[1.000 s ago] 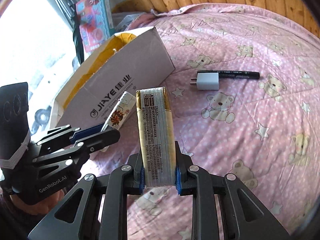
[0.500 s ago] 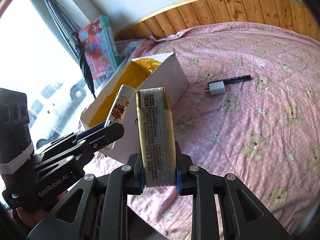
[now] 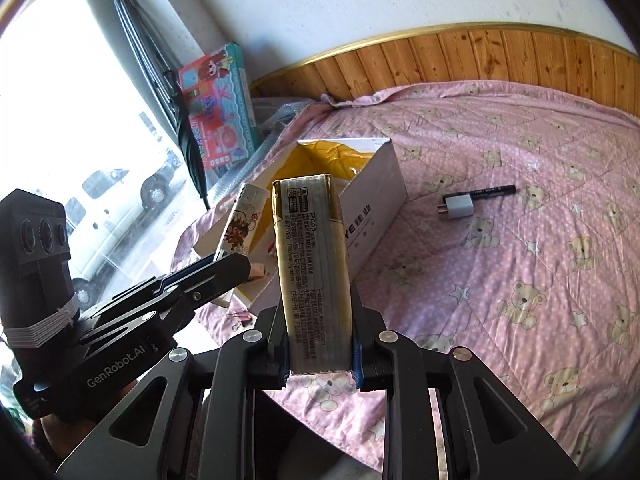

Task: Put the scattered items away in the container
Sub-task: 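Carry the clear bottle and tissue pack over the white box with both tools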

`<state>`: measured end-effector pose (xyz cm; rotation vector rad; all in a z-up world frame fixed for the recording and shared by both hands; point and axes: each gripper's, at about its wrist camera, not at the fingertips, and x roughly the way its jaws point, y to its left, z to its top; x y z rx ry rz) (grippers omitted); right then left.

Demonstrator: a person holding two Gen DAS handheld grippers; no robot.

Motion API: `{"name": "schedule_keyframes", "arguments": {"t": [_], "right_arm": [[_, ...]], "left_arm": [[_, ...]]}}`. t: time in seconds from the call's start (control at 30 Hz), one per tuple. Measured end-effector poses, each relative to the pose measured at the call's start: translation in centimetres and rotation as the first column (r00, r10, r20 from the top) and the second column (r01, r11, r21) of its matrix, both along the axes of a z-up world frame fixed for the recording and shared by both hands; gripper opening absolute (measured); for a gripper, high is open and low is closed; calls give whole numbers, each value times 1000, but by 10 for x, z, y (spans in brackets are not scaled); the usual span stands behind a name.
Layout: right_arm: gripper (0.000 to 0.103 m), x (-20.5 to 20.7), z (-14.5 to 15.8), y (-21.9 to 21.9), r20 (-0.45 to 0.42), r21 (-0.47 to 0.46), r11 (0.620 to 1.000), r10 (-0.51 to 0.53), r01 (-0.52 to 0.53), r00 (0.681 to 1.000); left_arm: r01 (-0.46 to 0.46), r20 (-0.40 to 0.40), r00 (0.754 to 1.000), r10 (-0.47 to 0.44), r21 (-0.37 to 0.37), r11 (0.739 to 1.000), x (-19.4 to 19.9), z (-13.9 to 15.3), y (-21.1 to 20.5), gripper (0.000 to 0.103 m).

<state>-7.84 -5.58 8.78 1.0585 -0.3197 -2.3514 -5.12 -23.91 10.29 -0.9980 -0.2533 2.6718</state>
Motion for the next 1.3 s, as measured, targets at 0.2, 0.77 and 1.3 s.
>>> {"name": "schedule_keyframes", "arguments": {"t": [0.2,0.77,1.3], "right_arm": [[24,2,9,-18,-13,7,1000,5,-5,1000],[23,-21,22,-81,-34,49,997,69,-67,997],[24,-72,26,-137,-36,93,987,138,-134,990]], "left_arm": [[-23,-20,1000,24,37,999,4,9,-24,14],[-126,1,992,126,115,985,-16,6,-97,14],[-203,66,978,197,95,974,-60,-9,-135,14]]}}
